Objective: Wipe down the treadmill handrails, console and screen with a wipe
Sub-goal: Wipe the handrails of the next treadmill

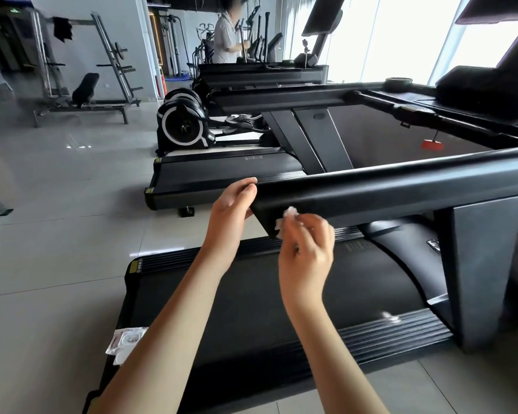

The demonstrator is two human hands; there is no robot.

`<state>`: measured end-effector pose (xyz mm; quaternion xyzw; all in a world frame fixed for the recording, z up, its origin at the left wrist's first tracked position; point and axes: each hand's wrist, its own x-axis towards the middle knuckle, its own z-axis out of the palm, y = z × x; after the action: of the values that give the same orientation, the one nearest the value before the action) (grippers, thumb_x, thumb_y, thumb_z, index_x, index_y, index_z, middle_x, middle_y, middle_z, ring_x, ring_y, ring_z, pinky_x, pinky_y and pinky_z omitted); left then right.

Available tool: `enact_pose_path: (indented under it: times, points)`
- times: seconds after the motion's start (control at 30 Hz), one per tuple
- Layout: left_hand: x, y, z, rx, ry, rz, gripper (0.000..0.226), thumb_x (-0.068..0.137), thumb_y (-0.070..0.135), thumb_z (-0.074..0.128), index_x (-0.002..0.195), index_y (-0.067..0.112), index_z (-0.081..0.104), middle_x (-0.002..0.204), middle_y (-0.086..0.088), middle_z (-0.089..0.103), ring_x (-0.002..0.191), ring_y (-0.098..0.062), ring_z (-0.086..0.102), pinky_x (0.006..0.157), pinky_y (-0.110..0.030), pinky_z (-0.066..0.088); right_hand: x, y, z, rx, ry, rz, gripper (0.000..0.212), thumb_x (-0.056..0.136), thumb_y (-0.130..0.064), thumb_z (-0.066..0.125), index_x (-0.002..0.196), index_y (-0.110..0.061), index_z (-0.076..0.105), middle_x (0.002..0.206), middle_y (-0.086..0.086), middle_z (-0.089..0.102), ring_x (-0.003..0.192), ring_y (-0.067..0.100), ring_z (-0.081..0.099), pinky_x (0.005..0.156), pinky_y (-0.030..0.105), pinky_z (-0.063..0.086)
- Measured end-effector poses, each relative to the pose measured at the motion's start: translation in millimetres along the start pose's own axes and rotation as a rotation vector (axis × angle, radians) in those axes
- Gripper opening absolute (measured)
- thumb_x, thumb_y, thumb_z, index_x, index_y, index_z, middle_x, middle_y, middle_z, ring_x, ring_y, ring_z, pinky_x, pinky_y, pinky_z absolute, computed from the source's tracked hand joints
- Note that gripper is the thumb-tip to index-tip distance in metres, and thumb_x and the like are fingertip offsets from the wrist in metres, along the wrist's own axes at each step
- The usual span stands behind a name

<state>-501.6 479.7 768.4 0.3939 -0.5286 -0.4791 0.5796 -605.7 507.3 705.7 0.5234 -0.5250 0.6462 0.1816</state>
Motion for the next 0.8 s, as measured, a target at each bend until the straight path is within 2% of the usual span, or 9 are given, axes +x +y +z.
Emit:
enact_pose_path:
  times: [0.13, 0.27, 0.33, 0.4, 0.43, 0.57, 0.63, 0.73, 0.8]
  points:
    - [-0.4, -1.1, 0.5, 0.002, 0.003, 0.009, 0.027, 0.078, 0.039, 0.054, 0.101, 0.032, 0.065, 0.112, 0.0, 0.065, 0.115, -0.02, 0.059, 0.103, -0.041, 0.046, 1.9, 11.3, 1.1, 0.003, -0.009, -0.085, 0.017, 0.092, -0.01, 0.061, 0.091, -0.003, 0.076, 0.09, 0.01, 0.065, 0.083, 0.024, 0.054, 0.084, 0.01, 0.036]
    - [-0.2, -3.3, 1.8, -0.009, 0.009, 0.021, 0.018, 0.086, 0.031, 0.057, 0.102, 0.029, 0.065, 0.106, 0.004, 0.064, 0.113, -0.017, 0.059, 0.102, -0.04, 0.047, -7.7, 20.8, -0.4, -0.013, 0.064, 0.045, 0.011, 0.09, -0.006, 0.065, 0.089, -0.004, 0.076, 0.094, 0.005, 0.06, 0.086, 0.02, 0.052, 0.072, 0.027, 0.047]
    - [-0.4, -3.3, 2.9, -0.015, 0.018, 0.026, 0.013, 0.09, 0.027, 0.057, 0.101, 0.029, 0.065, 0.102, 0.006, 0.063, 0.107, -0.015, 0.059, 0.103, -0.042, 0.046, -16.0, 11.6, 3.6, 0.009, 0.007, 0.015, 0.012, 0.091, -0.007, 0.064, 0.09, -0.004, 0.075, 0.094, 0.004, 0.06, 0.086, 0.02, 0.052, 0.076, 0.02, 0.045]
    - [-0.9, -3.0, 3.8, -0.012, 0.02, 0.028, 0.02, 0.082, 0.034, 0.055, 0.099, 0.03, 0.065, 0.099, 0.006, 0.062, 0.102, -0.012, 0.058, 0.1, -0.04, 0.046, -13.2, 9.4, 3.0, 0.036, -0.046, -0.06, 0.014, 0.091, -0.008, 0.062, 0.093, -0.004, 0.075, 0.094, 0.006, 0.061, 0.086, 0.021, 0.053, 0.079, 0.013, 0.039]
    - [-1.1, -3.3, 3.9, -0.016, 0.021, 0.026, 0.023, 0.079, 0.036, 0.053, 0.099, 0.031, 0.064, 0.099, 0.006, 0.062, 0.102, -0.012, 0.058, 0.1, -0.04, 0.046, -10.4, 13.8, 1.9, 0.038, -0.043, -0.082, 0.014, 0.091, -0.008, 0.062, 0.094, -0.004, 0.075, 0.095, 0.006, 0.061, 0.086, 0.023, 0.054, 0.08, 0.014, 0.041]
    - [-2.7, -4.0, 4.6, -0.019, 0.035, 0.027, 0.025, 0.078, 0.036, 0.052, 0.099, 0.032, 0.064, 0.107, 0.003, 0.062, 0.115, -0.021, 0.057, 0.103, -0.042, 0.045, -6.1, 34.0, -2.4, 0.026, 0.074, 0.05, 0.014, 0.092, -0.009, 0.062, 0.089, -0.003, 0.075, 0.102, -0.004, 0.05, 0.087, 0.025, 0.056, 0.068, 0.038, 0.052]
    - [-3.7, -4.4, 6.6, -0.023, 0.048, 0.031, 0.026, 0.079, 0.036, 0.052, 0.101, 0.033, 0.064, 0.111, 0.002, 0.062, 0.118, -0.023, 0.056, 0.104, -0.043, 0.045, -10.6, 27.9, 0.4, 0.021, 0.069, 0.046, 0.014, 0.092, -0.008, 0.061, 0.091, -0.002, 0.074, 0.102, -0.005, 0.05, 0.087, 0.023, 0.053, 0.07, 0.036, 0.052]
    - [-5.0, -5.5, 8.4, -0.036, 0.067, 0.039, 0.024, 0.082, 0.034, 0.053, 0.103, 0.033, 0.065, 0.115, 0.001, 0.062, 0.119, -0.023, 0.055, 0.105, -0.043, 0.044, -7.8, 20.2, -1.3, 0.04, -0.004, -0.083, 0.013, 0.091, -0.006, 0.063, 0.096, -0.003, 0.075, 0.101, -0.002, 0.052, 0.086, 0.022, 0.053, 0.079, 0.02, 0.045]
    - [-4.5, -8.0, 7.5, -0.027, 0.072, 0.059, 0.019, 0.091, 0.027, 0.054, 0.104, 0.034, 0.065, 0.117, 0.005, 0.062, 0.12, -0.019, 0.054, 0.107, -0.045, 0.042, 6.8, 27.3, -5.2, 0.031, 0.037, -0.061, 0.012, 0.088, -0.001, 0.066, 0.094, -0.005, 0.076, 0.098, 0.0, 0.054, 0.084, 0.022, 0.054, 0.077, 0.026, 0.049]
